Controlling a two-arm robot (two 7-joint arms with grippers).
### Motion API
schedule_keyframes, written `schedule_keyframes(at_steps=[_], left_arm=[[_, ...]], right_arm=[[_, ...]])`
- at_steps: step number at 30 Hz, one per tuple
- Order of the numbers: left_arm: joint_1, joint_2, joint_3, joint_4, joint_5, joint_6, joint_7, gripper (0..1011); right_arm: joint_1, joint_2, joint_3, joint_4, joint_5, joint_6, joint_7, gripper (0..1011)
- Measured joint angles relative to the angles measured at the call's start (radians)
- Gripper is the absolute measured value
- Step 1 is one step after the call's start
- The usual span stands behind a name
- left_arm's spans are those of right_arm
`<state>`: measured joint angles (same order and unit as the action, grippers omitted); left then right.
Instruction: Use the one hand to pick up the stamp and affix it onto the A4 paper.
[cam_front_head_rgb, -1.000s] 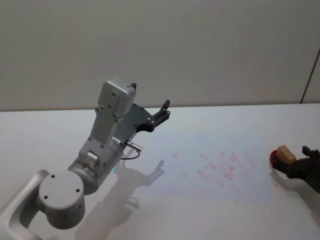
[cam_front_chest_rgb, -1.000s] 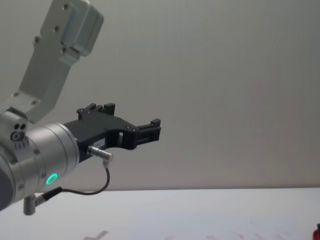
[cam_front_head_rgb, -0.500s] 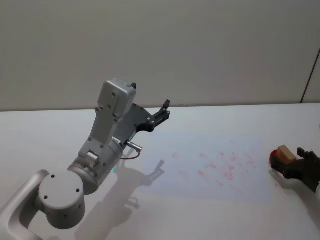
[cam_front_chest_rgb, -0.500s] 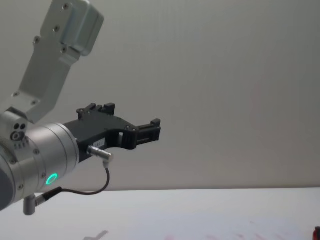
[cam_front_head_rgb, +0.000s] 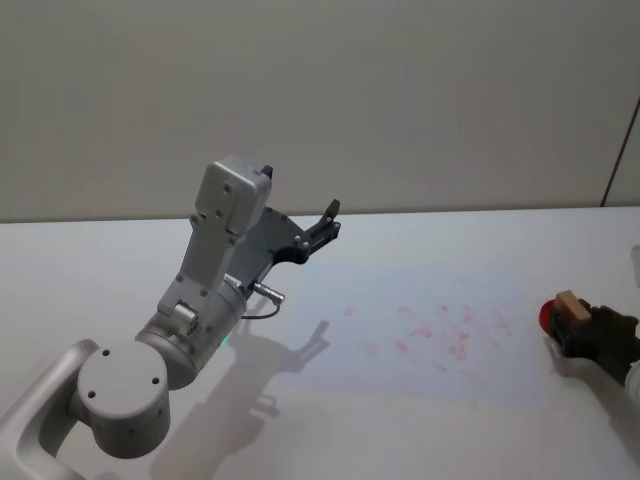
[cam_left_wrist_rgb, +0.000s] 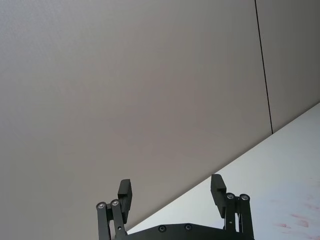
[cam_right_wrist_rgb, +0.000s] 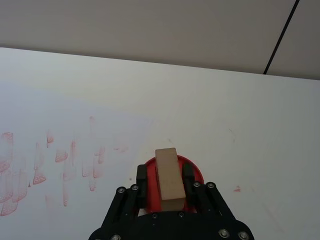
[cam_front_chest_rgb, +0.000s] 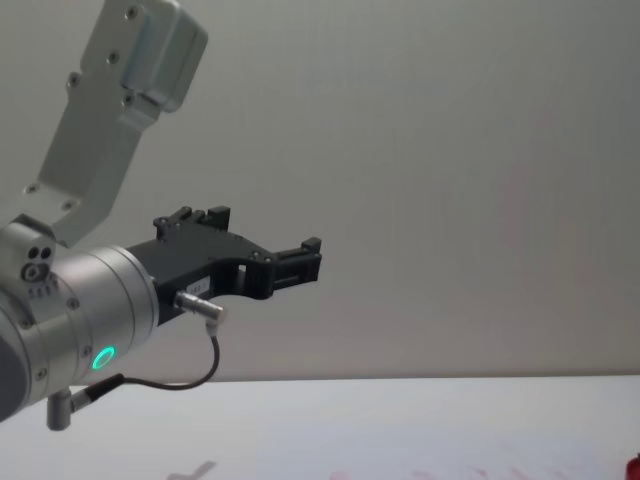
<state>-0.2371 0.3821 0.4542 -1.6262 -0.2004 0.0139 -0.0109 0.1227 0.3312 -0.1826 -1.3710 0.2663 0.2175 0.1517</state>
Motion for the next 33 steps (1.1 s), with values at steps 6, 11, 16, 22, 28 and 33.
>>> schedule_keyframes(at_steps=[6, 11, 16, 22, 28, 33], left_arm=[[0.0, 0.0, 0.0, 0.0, 0.0, 0.0, 0.0, 1001], [0.0, 0.0, 0.0, 0.0, 0.0, 0.0, 0.0, 1001], [0.0, 0.0, 0.0, 0.0, 0.0, 0.0, 0.0, 1001], [0.0, 0.0, 0.0, 0.0, 0.0, 0.0, 0.0, 1001], [0.0, 0.0, 0.0, 0.0, 0.0, 0.0, 0.0, 1001], [0.0, 0.0, 0.0, 0.0, 0.0, 0.0, 0.0, 1001]], right_arm=[[0.002, -0.004, -0.002, 0.001, -0.003, 0.0, 0.0, 260], [0.004, -0.007, -0.004, -0.003, -0.002, -0.001, 0.003, 220], [0.005, -0.011, -0.005, -0.016, 0.004, -0.003, 0.008, 220], [0.007, -0.016, -0.007, -0.042, 0.018, -0.009, 0.019, 220], [0.008, -0.021, -0.014, -0.068, 0.026, -0.011, 0.04, 220], [-0.002, -0.022, -0.021, -0.09, 0.026, -0.012, 0.062, 220]])
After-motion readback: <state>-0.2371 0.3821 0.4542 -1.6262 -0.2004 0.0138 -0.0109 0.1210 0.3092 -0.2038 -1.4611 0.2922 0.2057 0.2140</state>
